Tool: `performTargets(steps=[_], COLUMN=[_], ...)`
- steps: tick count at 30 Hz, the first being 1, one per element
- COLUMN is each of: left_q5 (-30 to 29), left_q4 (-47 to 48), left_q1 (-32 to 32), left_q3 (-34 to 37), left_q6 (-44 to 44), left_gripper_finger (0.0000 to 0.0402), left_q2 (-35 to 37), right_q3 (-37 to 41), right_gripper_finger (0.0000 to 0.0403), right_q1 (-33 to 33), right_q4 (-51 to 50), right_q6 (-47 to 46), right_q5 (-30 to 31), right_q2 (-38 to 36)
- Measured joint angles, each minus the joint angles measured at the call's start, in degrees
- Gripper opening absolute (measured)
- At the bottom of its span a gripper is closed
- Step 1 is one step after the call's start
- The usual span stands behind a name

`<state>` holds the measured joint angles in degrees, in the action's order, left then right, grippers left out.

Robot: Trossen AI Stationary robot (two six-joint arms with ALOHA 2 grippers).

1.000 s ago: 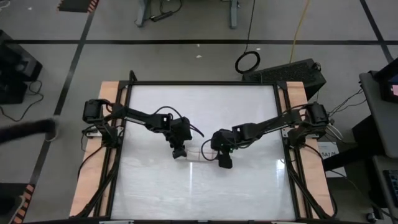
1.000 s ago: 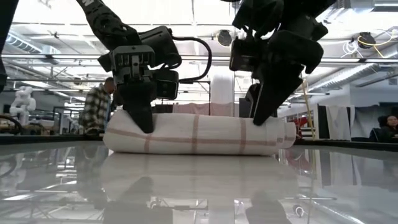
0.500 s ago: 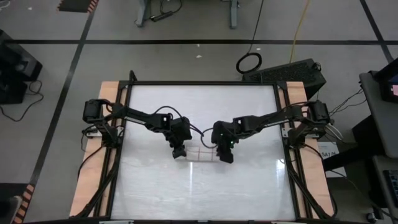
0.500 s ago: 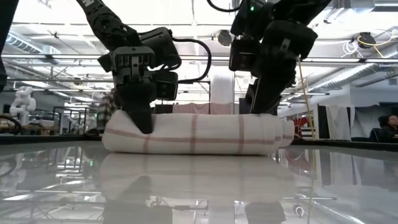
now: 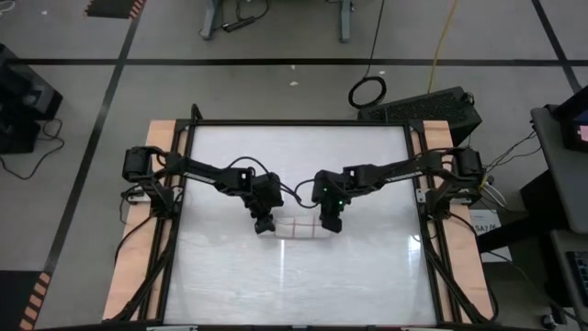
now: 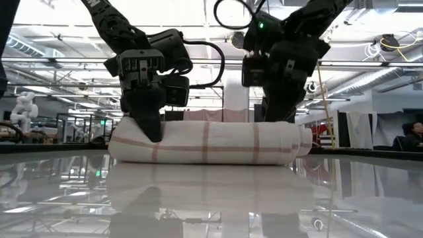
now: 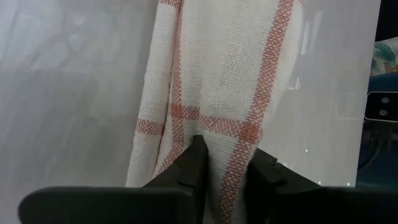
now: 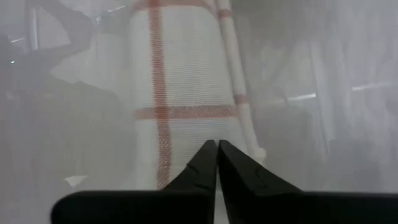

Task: Roll towel
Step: Roll the white checkered towel

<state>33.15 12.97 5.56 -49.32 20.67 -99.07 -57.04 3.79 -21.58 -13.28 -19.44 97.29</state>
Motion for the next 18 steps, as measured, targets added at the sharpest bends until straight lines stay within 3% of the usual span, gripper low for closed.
performTargets(steps=[10, 15, 18], left_q5=[-1.32, -6.21, -10.87], left_q4=[0.11, 0.9, 5.92], left_q1=[-0.04, -0.07, 0.11], left_q3=[0.04, -0.75, -1.84], left_q6=[1.43, 1.08, -0.61], left_gripper_finger=[0.008, 0.0129, 0.0164], left_q2=[0.54, 4.04, 6.72], right_q3=[-0.09, -0.07, -0.07], right_gripper_finger=[0.0002, 0.0001, 0.0001], right_q1=[0.44, 0.44, 0.44], right_q4=[2.25, 3.21, 3.21], right_q6=[-0.58, -1.03, -1.05], right_q5=[-0.22, -0.33, -0.3], right_q2=[5.18, 5.55, 5.74])
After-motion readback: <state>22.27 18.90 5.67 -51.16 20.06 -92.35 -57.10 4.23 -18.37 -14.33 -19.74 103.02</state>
